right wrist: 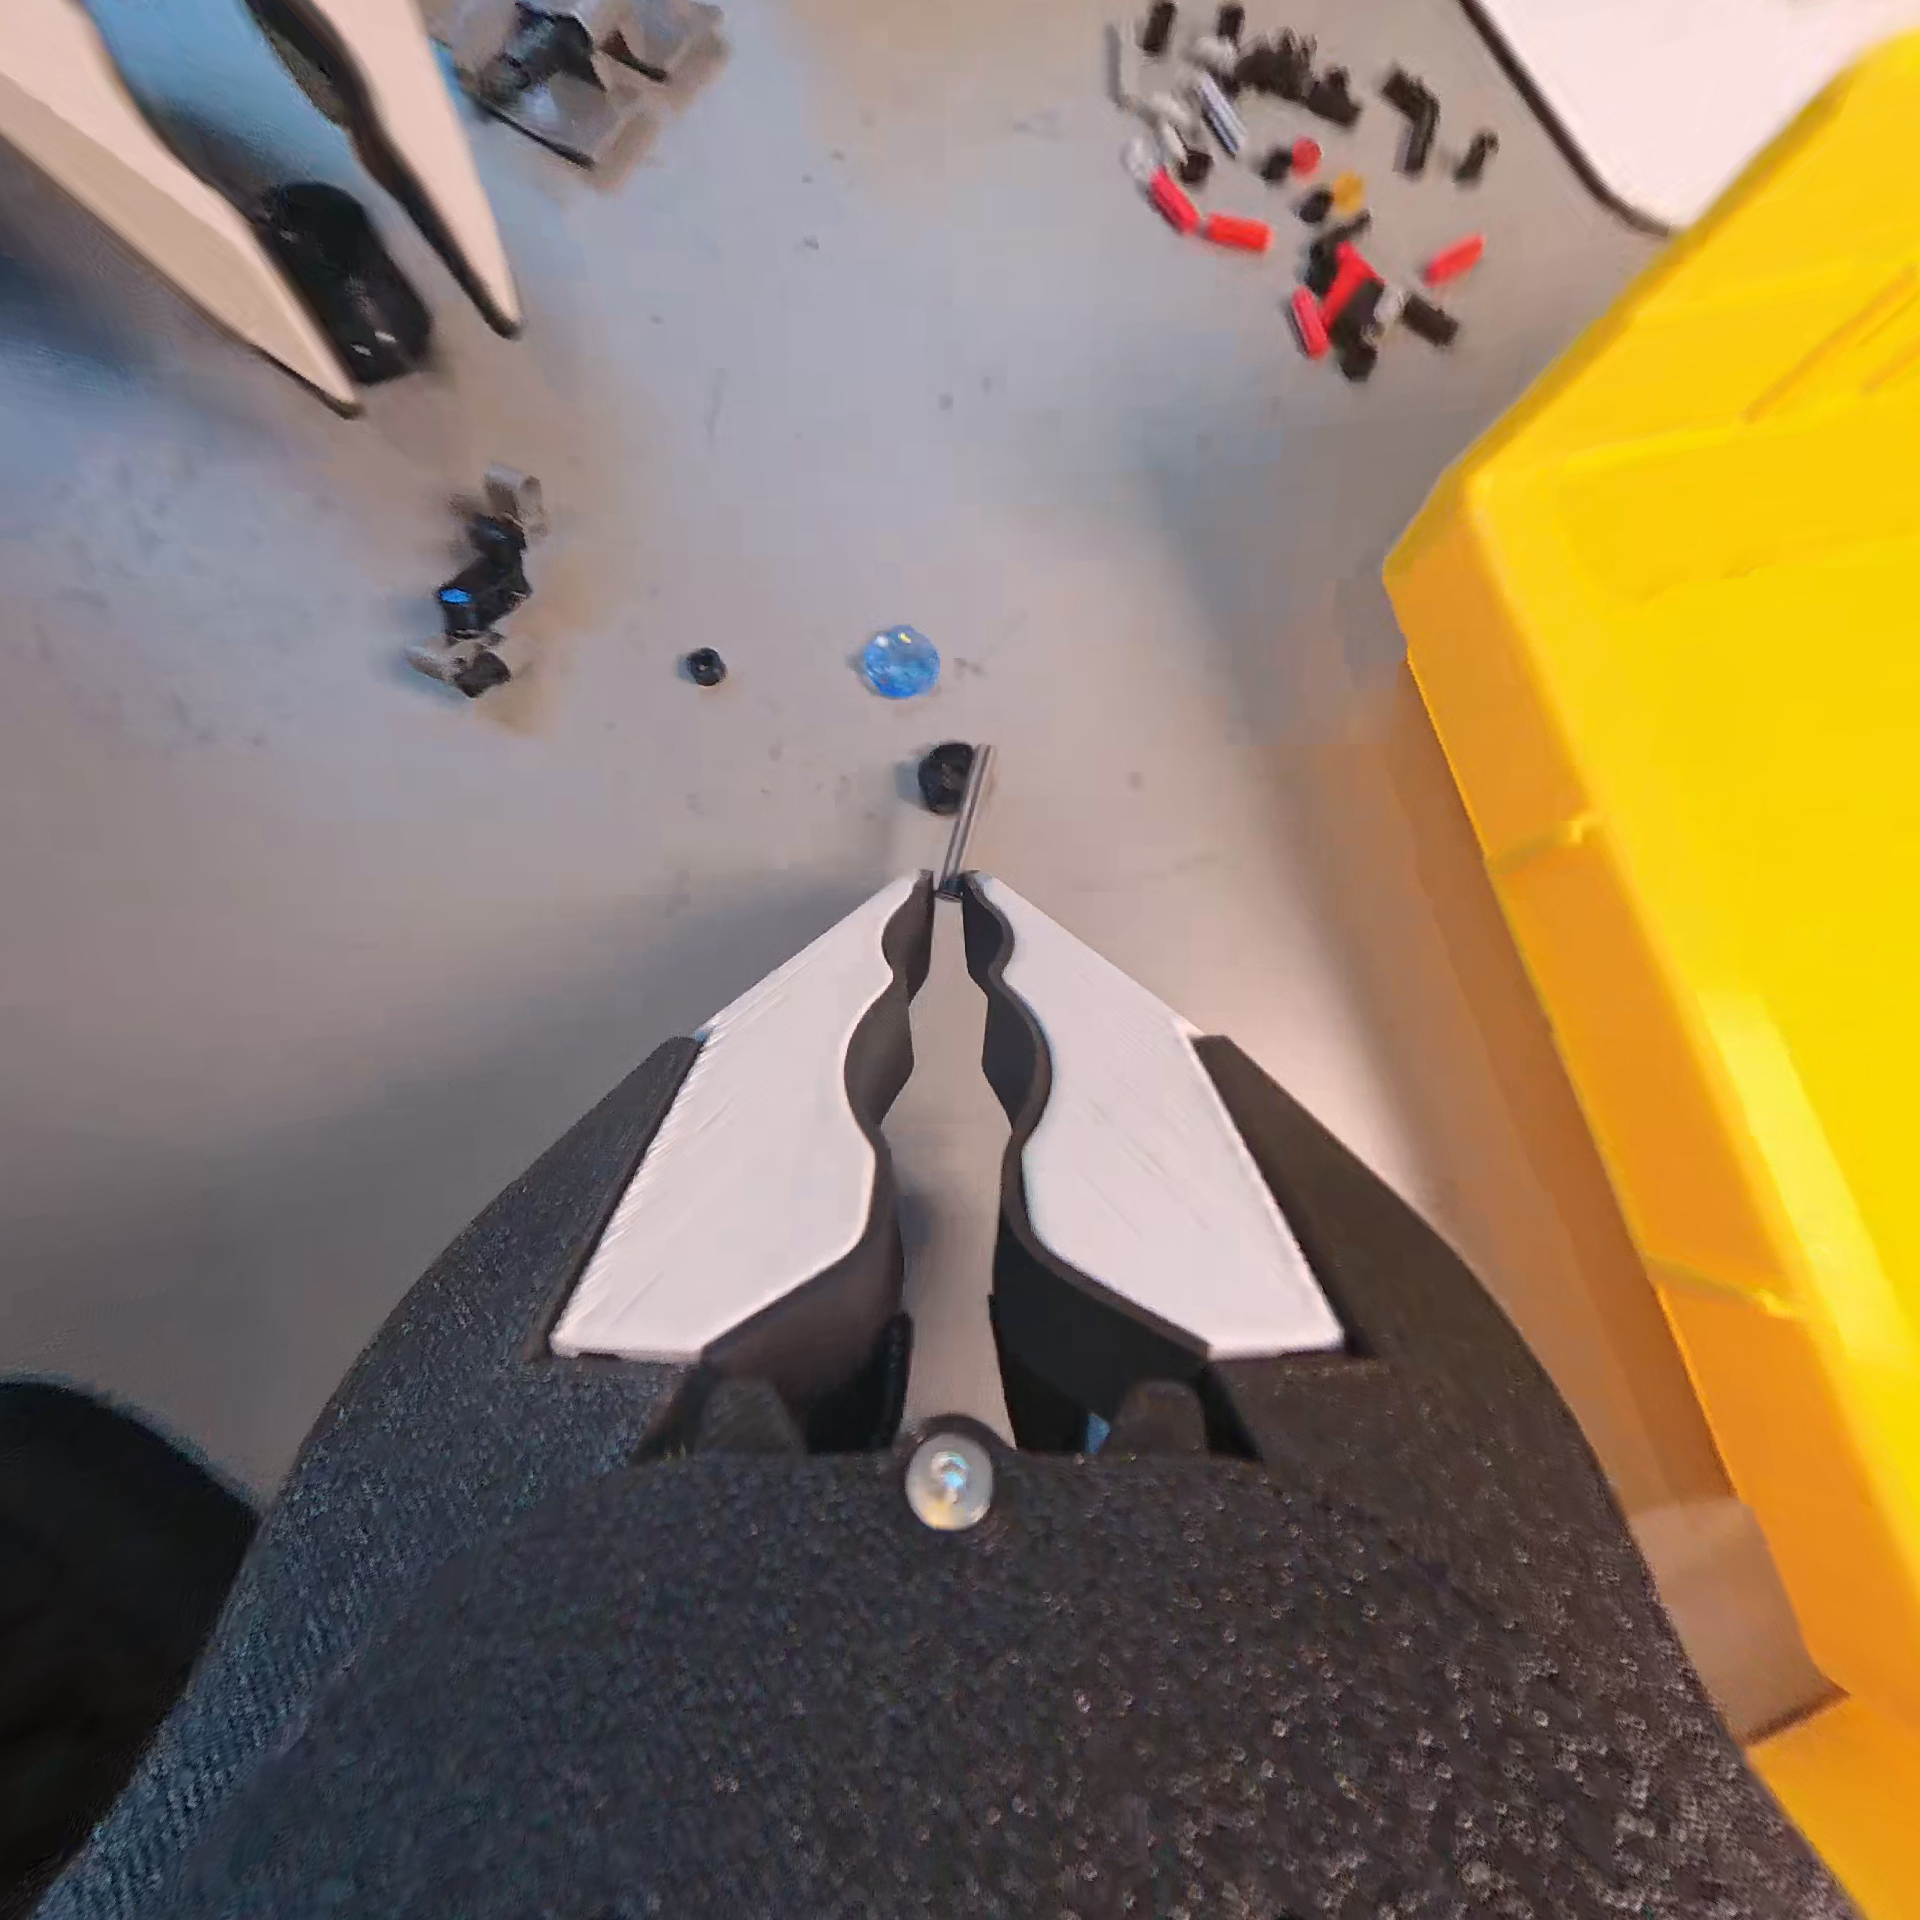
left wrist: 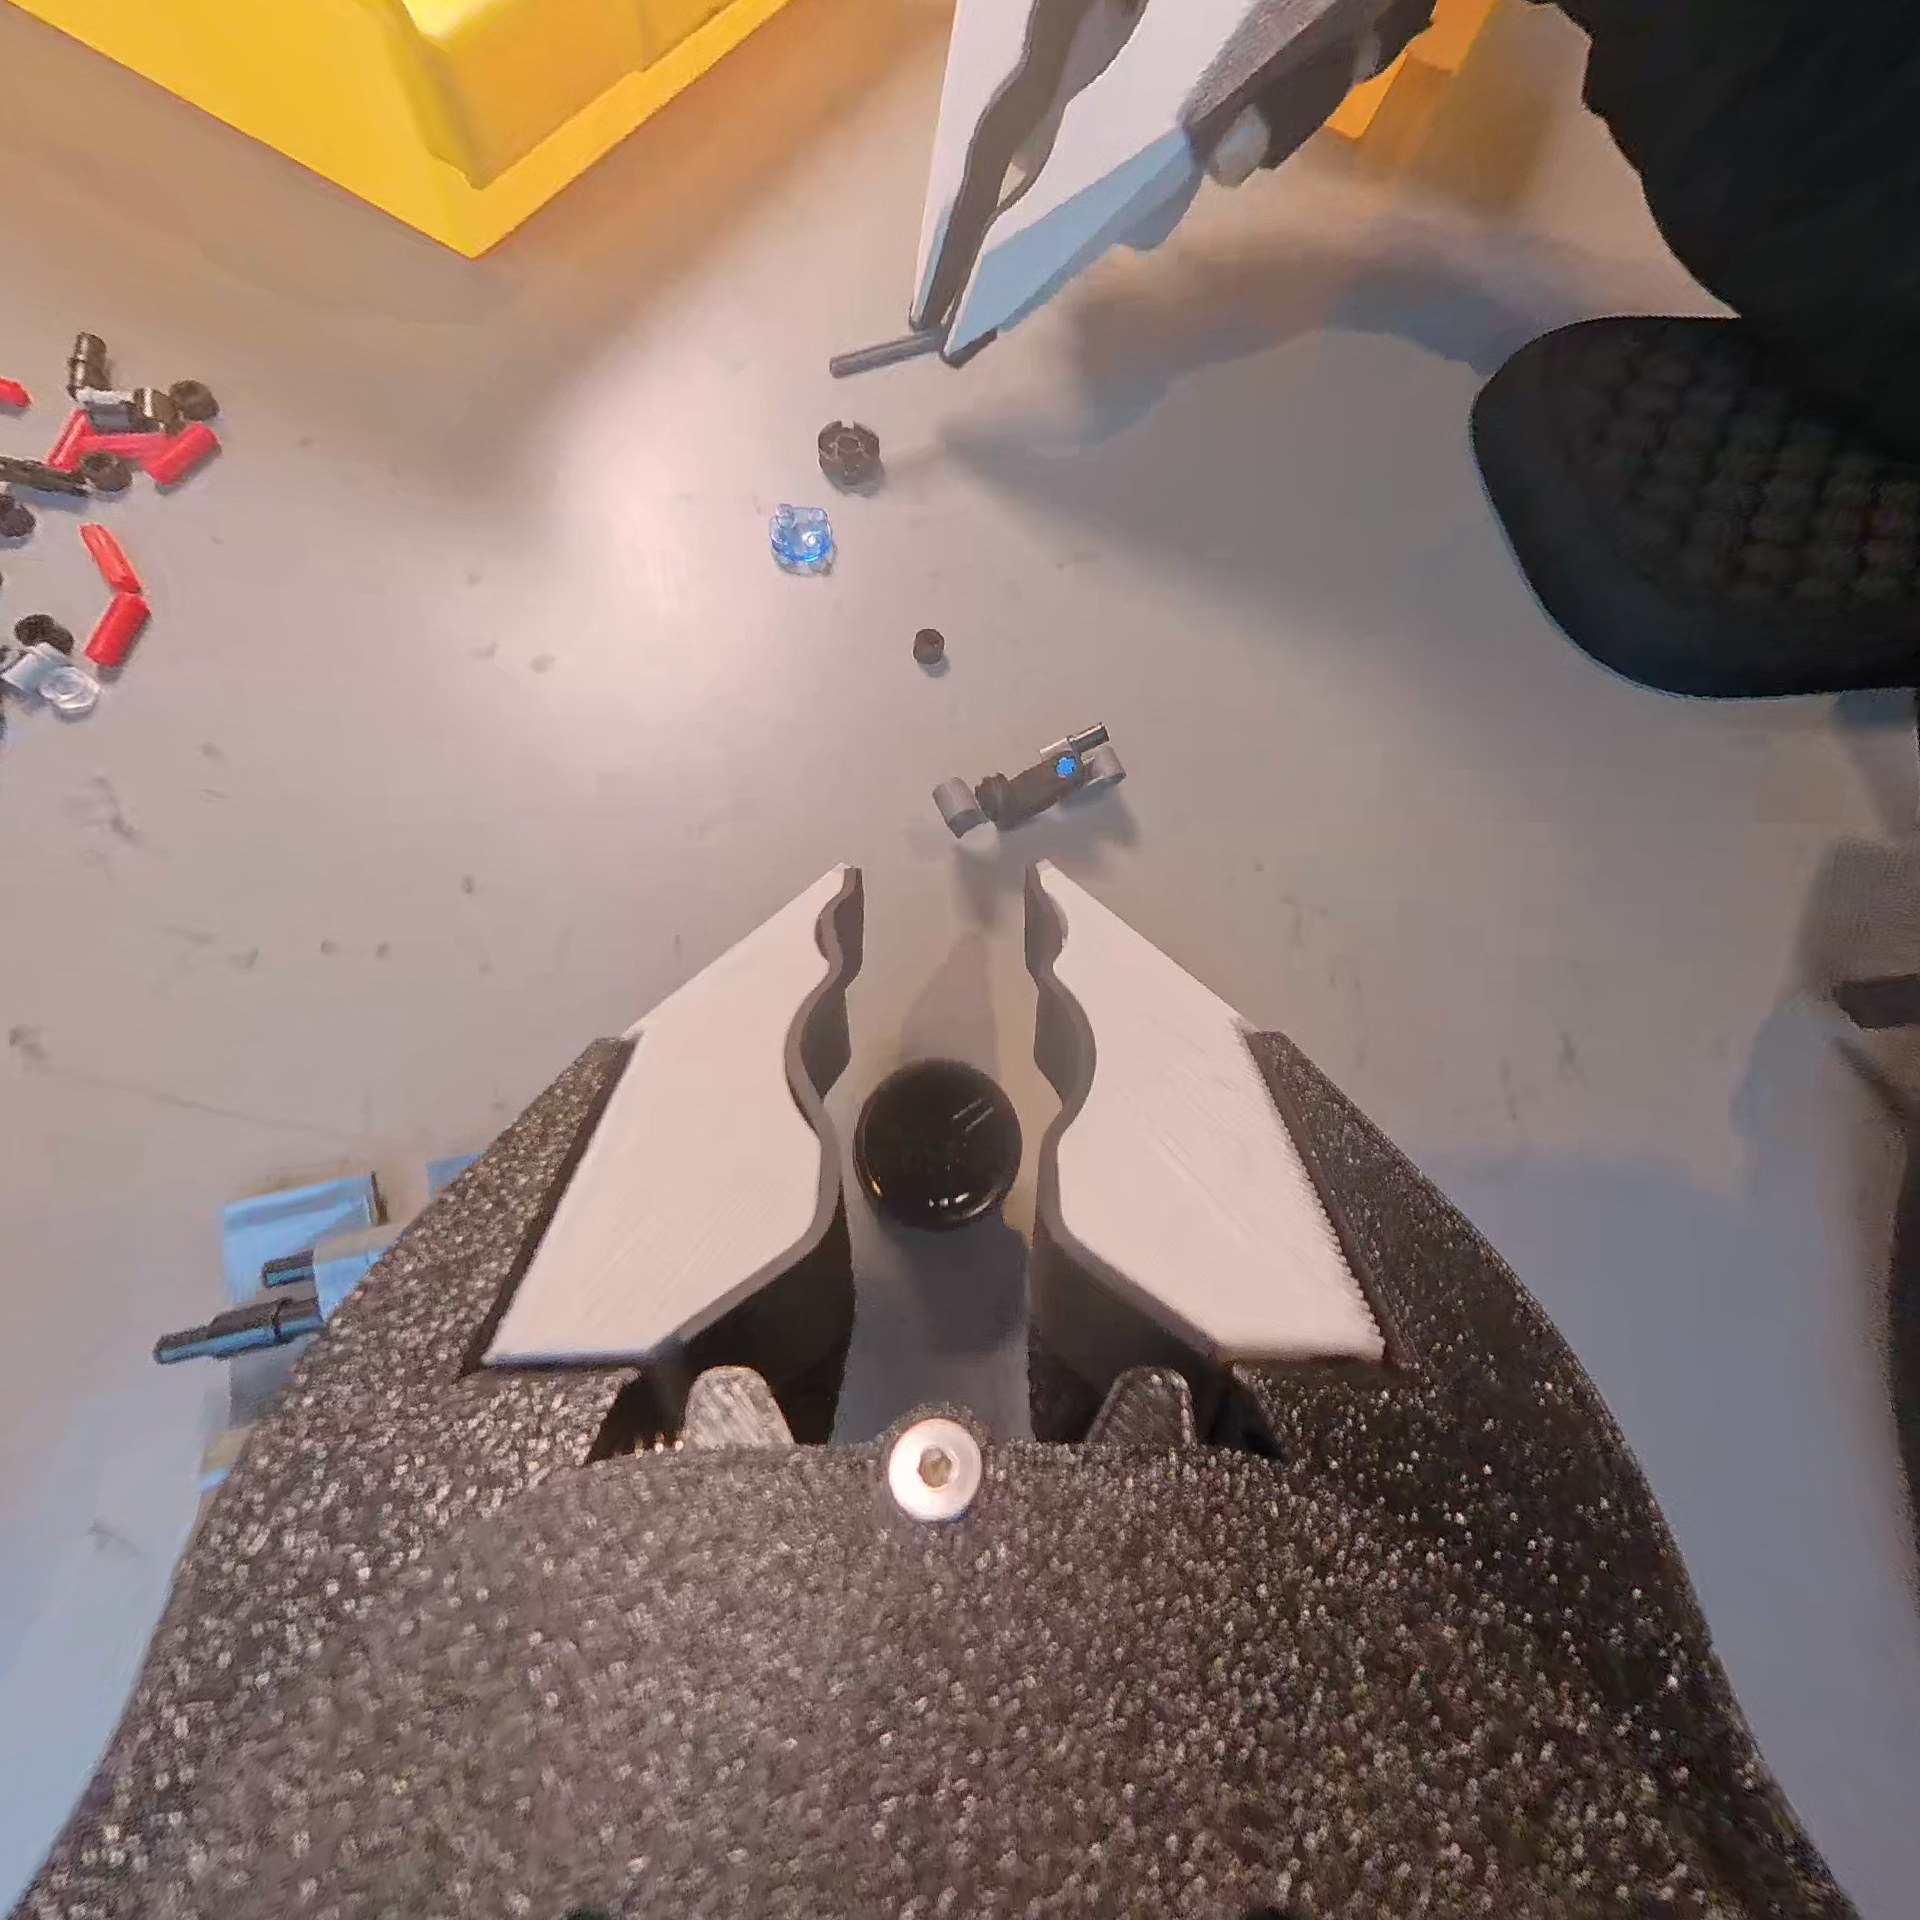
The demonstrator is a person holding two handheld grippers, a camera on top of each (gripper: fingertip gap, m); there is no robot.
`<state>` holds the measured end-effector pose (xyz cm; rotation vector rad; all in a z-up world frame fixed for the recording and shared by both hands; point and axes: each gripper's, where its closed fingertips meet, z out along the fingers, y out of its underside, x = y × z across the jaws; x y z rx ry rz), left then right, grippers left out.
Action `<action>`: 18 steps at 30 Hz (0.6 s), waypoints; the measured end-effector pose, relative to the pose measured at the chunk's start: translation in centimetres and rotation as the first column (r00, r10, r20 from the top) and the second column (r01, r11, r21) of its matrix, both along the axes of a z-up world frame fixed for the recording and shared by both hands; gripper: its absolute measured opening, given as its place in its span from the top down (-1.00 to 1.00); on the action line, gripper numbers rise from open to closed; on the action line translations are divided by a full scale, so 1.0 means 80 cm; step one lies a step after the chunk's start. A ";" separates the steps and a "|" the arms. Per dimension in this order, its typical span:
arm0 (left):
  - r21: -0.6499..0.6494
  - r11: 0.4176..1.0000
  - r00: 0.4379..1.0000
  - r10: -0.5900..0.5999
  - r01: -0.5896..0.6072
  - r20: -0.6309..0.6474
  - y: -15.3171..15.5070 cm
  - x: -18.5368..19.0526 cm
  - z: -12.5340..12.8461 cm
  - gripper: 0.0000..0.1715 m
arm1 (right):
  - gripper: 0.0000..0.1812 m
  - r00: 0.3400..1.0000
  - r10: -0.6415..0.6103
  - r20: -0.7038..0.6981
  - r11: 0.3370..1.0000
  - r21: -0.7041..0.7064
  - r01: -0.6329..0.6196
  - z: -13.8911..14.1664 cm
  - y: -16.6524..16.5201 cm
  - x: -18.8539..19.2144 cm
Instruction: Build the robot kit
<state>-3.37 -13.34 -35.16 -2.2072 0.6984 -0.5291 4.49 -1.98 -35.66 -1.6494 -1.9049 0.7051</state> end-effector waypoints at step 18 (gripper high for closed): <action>-0.151 0.985 0.996 -0.090 0.088 -0.008 0.016 0.028 -0.016 0.81 | 0.94 0.927 0.374 0.023 0.927 -0.038 -0.373 -0.013 -0.112 -0.013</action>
